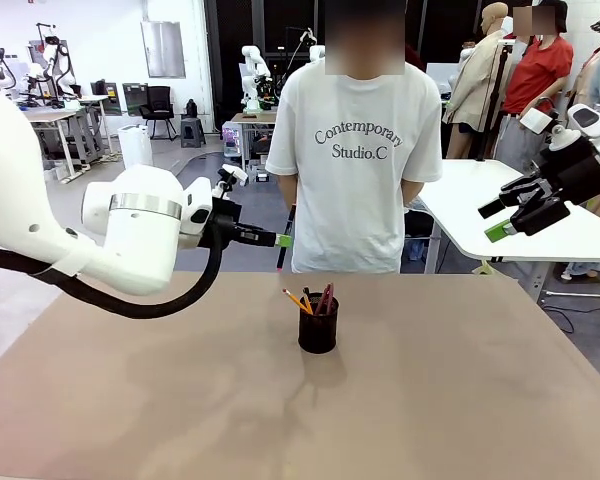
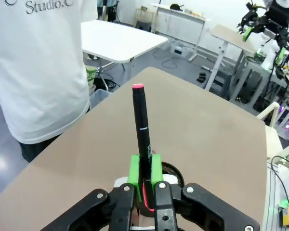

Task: Place the pens into the pen holder.
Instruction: Pick up a writing instrument from the table and place it into the Pen holder.

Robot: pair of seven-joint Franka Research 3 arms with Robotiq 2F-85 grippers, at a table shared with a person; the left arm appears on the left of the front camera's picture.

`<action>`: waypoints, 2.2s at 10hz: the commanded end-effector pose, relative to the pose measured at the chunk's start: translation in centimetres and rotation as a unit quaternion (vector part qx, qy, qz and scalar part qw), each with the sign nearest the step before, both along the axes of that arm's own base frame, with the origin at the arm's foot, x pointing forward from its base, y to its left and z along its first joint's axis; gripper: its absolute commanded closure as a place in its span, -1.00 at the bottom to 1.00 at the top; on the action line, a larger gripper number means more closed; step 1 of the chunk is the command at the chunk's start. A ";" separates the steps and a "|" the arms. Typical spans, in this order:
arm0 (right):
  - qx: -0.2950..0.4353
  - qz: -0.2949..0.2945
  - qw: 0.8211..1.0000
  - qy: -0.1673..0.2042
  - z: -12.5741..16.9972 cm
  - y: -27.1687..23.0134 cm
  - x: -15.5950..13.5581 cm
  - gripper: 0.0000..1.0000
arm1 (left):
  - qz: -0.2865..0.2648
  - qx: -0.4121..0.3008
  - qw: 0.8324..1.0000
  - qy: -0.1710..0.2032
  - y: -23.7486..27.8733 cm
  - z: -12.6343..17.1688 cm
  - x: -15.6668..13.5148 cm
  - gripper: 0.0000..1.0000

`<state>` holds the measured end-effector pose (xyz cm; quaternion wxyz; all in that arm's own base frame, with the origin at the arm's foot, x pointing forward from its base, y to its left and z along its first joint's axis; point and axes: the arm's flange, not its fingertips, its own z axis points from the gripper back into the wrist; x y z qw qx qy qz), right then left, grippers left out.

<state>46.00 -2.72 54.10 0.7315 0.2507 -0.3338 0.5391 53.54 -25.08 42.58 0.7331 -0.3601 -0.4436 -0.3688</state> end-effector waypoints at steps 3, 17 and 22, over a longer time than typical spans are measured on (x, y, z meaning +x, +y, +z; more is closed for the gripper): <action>-0.005 -0.002 1.000 -0.005 0.1 0.2 0.0 -1.00 | -0.046 -0.102 0.993 -0.022 -1.0 -1.4 -0.9 1.00; -0.005 -0.002 1.000 -0.005 0.1 0.2 0.0 -1.00 | -0.058 -0.108 0.983 -0.134 -6.4 -11.0 -1.6 1.00; -0.005 -0.002 1.000 -0.005 0.1 0.2 0.0 -1.00 | -0.057 -0.112 0.982 -0.139 -6.3 -10.8 -1.6 -0.53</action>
